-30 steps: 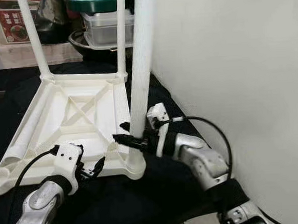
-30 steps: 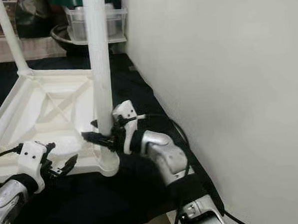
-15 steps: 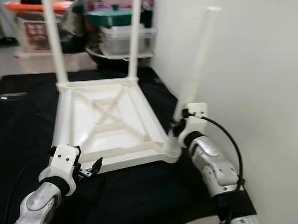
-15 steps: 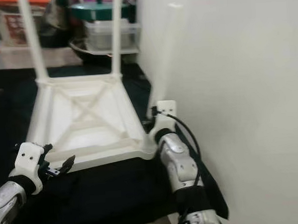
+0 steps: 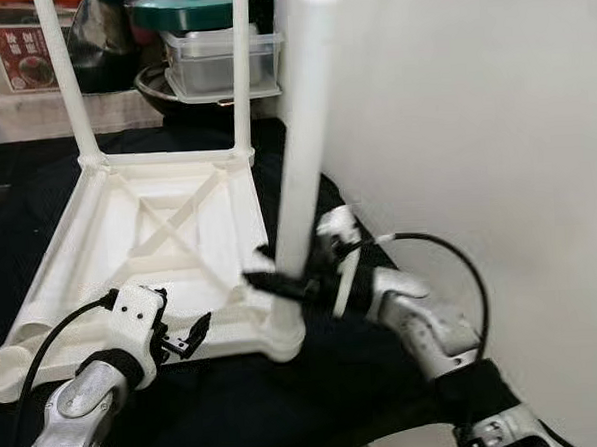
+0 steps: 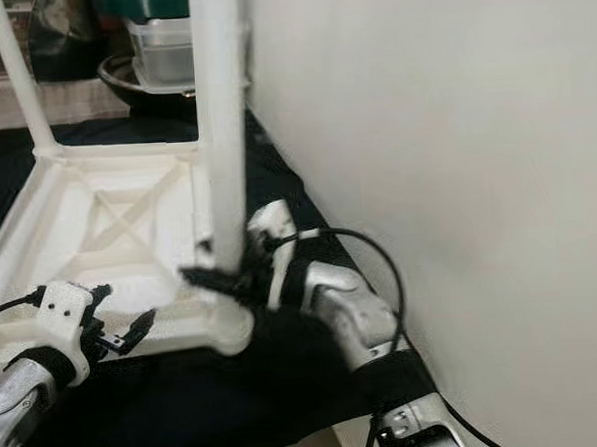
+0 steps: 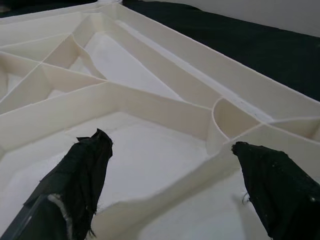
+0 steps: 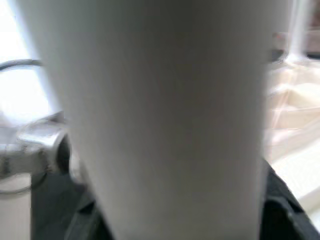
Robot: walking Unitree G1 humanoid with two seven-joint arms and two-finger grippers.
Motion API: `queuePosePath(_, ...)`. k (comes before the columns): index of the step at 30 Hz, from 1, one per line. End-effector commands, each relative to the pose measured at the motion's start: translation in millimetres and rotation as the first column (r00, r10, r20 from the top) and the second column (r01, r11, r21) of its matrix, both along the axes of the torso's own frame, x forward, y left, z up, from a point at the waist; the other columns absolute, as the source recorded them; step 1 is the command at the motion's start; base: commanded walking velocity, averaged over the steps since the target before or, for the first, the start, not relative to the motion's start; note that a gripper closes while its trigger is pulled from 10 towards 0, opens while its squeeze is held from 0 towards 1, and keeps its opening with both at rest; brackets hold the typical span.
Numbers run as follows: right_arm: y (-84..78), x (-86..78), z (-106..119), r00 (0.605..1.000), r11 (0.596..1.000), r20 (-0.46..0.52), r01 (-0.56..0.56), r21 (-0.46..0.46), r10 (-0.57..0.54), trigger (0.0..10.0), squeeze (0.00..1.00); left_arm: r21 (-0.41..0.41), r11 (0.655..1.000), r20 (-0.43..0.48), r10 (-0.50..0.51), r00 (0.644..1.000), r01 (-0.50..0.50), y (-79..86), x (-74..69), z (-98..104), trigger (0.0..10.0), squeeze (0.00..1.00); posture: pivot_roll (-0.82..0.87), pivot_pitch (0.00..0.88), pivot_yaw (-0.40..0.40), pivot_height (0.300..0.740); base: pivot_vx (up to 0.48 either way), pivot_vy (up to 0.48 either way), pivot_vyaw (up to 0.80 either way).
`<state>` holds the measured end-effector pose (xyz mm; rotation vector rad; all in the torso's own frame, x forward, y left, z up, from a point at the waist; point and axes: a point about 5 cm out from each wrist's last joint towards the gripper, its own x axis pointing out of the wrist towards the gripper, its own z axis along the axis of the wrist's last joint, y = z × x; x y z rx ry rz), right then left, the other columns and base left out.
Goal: Building children table
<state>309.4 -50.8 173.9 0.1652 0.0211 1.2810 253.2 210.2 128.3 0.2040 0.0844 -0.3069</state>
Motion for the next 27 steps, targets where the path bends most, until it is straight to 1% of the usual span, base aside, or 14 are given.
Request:
queuePosePath(1,1.1,9.7,-14.5,0.992,0.994,-0.073,0.102,-0.036,-0.104,0.0,0.00,-0.012,1.000,0.004,0.007,1.000,-0.007,-0.8,-2.1,-0.3,10.0,0.00,0.21,0.000,-0.149,0.740,0.000,0.000,0.00)
queuePosePath(4,-6.1,27.5,-33.3,0.928,0.925,-0.093,0.341,-0.169,-0.359,0.0,0.00,-0.014,1.000,-0.001,0.008,1.000,-0.008,-1.4,-3.6,-1.7,10.0,0.00,0.20,0.000,-0.143,0.740,0.000,0.000,0.00)
queuePosePath(7,-27.0,44.7,-44.1,0.756,0.753,-0.103,0.610,-0.247,-0.646,0.0,0.00,-0.013,1.000,-0.006,-0.003,1.000,0.003,-3.2,-4.6,-2.6,10.0,0.00,0.20,0.000,-0.135,0.740,0.000,0.000,0.00)
queuePosePath(8,-70.8,51.1,-54.7,0.411,0.417,-0.087,0.854,-0.312,-0.907,0.0,0.00,-0.010,1.000,-0.006,-0.010,1.000,0.009,-2.5,-2.5,-1.0,10.0,0.00,0.19,0.000,-0.119,0.740,0.000,0.000,0.00)
queuePosePath(11,-89.3,48.3,-58.3,0.275,0.283,-0.069,0.903,-0.325,-0.959,0.0,0.00,-0.009,1.000,-0.003,-0.012,1.000,0.012,-1.8,-1.1,0.6,10.0,0.00,0.19,0.000,-0.119,0.740,0.000,0.000,0.00)
queuePosePath(14,-78.5,39.3,-55.8,0.347,0.360,-0.098,0.887,-0.291,-0.933,0.0,0.00,0.000,1.000,-0.006,-0.019,1.000,0.019,-0.1,-0.2,0.5,10.0,0.00,0.17,0.000,-0.093,0.740,0.000,0.000,0.00)
queuePosePath(15,-69.7,35.7,-53.6,0.404,0.416,-0.100,0.868,-0.272,-0.909,7.9,0.00,0.002,1.000,-0.009,-0.020,1.000,0.020,0.5,0.2,-0.3,10.0,0.00,0.17,0.000,-0.089,0.740,0.000,0.000,0.00)
queuePosePath(17,-56.9,30.9,-47.3,0.510,0.527,-0.133,0.824,-0.207,-0.850,10.0,0.00,0.003,0.999,-0.010,-0.032,0.999,0.032,-1.3,1.2,0.0,10.0,0.00,0.16,0.000,-0.081,0.740,0.000,0.000,0.00)
queuePosePath(18,-42.8,26.8,-37.5,0.635,0.650,-0.143,0.750,-0.118,-0.759,10.0,1.00,0.003,0.999,-0.010,-0.048,0.999,0.048,-4.4,2.0,1.0,10.0,0.00,0.16,0.000,-0.081,0.740,0.000,0.000,0.00)
queuePosePath(22,-28.7,26.2,-27.0,0.748,0.767,-0.184,0.639,-0.060,-0.637,10.0,1.00,0.006,0.999,-0.006,-0.052,0.999,0.052,-3.7,2.0,3.8,10.0,0.00,0.17,0.000,-0.080,0.740,0.000,0.000,0.00)
queuePosePath(23,-27.2,27.4,-20.3,0.785,0.797,-0.150,0.603,-0.034,-0.601,10.0,0.00,0.007,0.999,-0.004,-0.047,0.999,0.047,-2.2,2.5,4.4,10.0,0.00,0.17,0.000,-0.082,0.740,0.000,0.000,0.00)
queuePosePath(24,-27.2,27.4,-20.3,0.785,0.797,-0.150,0.603,-0.034,-0.601,10.0,0.00,0.007,0.999,-0.004,-0.047,0.999,0.047,-2.2,2.5,4.4,10.0,0.00,0.17,0.000,-0.082,0.740,0.000,0.000,0.00)
queuePosePath(25,-18.7,16.2,1.9,0.931,0.930,-0.066,0.362,0.069,-0.358,10.0,0.00,0.013,0.999,-0.003,-0.040,0.999,0.040,0.4,3.3,4.1,10.0,0.00,0.18,0.000,-0.088,0.740,0.000,0.000,0.00)
queuePosePath(27,-18.7,16.2,1.9,0.931,0.930,-0.066,0.362,0.069,-0.358,10.0,0.00,0.013,0.999,-0.003,-0.040,0.999,0.040,0.4,3.3,4.1,10.0,0.00,0.18,0.000,-0.088,0.740,0.000,0.000,0.00)
